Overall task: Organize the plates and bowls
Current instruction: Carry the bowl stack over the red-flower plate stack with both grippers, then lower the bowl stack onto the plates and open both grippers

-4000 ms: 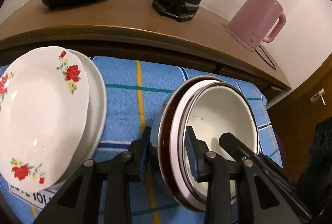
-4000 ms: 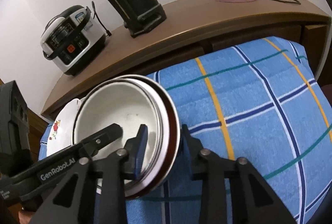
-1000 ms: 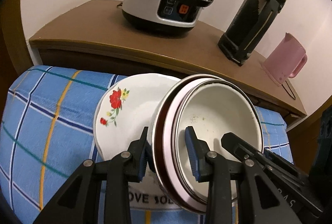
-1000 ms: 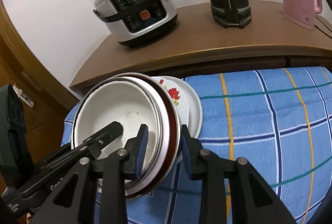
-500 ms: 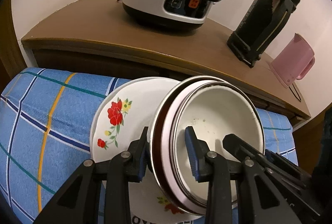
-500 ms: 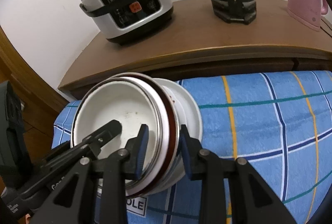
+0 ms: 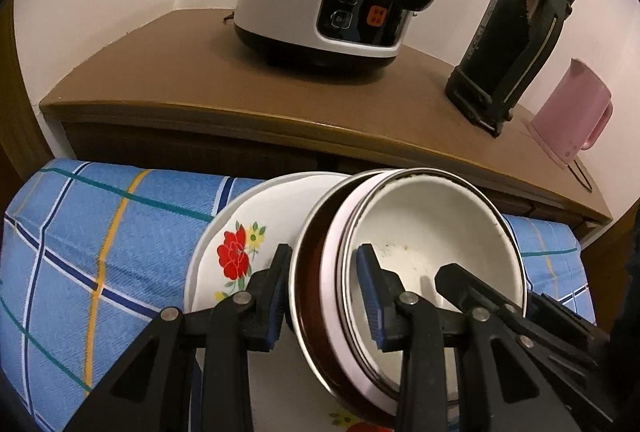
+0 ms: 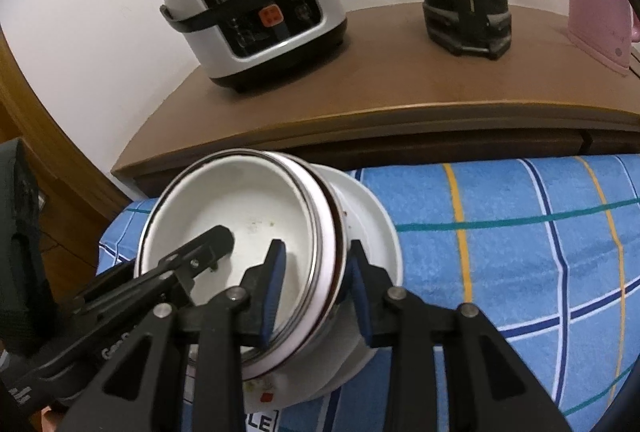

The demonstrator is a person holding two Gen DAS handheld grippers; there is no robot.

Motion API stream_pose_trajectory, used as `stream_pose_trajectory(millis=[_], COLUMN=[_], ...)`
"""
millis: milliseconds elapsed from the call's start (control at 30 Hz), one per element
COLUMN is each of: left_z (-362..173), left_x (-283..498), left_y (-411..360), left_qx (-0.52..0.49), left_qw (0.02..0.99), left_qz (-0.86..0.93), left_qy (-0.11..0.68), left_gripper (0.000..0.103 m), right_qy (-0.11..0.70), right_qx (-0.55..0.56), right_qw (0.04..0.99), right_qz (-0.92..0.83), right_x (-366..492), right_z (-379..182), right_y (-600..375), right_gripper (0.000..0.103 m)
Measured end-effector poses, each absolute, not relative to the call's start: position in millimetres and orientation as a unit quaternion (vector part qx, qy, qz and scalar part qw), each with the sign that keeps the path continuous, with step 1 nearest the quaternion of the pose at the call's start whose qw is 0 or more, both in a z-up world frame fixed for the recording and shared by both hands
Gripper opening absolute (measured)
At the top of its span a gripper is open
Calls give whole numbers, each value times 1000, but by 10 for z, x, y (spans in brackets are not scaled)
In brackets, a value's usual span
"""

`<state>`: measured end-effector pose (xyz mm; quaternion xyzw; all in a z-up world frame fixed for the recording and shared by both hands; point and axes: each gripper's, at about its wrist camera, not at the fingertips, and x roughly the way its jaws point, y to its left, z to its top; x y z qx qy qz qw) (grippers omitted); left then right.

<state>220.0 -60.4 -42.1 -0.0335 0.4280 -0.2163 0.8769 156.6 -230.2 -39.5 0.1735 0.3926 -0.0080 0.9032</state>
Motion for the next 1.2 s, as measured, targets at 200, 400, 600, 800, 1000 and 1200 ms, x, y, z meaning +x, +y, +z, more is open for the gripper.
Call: stream_pose_trajectory(millis=[200, 400, 600, 800, 1000, 1200], left_z=[-405, -364, -393, -448, -384, -376], left_x=[2187, 2088, 2128, 2116, 1993, 1986], left_y=[-537, -527, -498, -542, -582, -577], left_qx=[-38, -24, -29, -20, 26, 32], left_qw=[887, 901, 901, 895, 908, 912], left_qz=[-206, -199, -195, -185, -150, -142], left_qy=[412, 384, 387, 405, 391, 383], left_gripper=[42, 45, 49, 50, 50, 50], right_qy=[351, 289, 274, 296, 312, 312], right_qx=[215, 201, 216, 205, 188, 183], right_qw=[911, 936, 937, 933, 931, 932], right_qz=[20, -3, -27, 7, 16, 27], right_x=[1461, 1282, 1273, 1376, 1395, 1390], right_z=[-404, -300, -332, -370, -415, -425], right_y=[-2377, -2366, -2533, -2400, -2266, -2218], right_gripper=[57, 79, 79, 55, 45, 44])
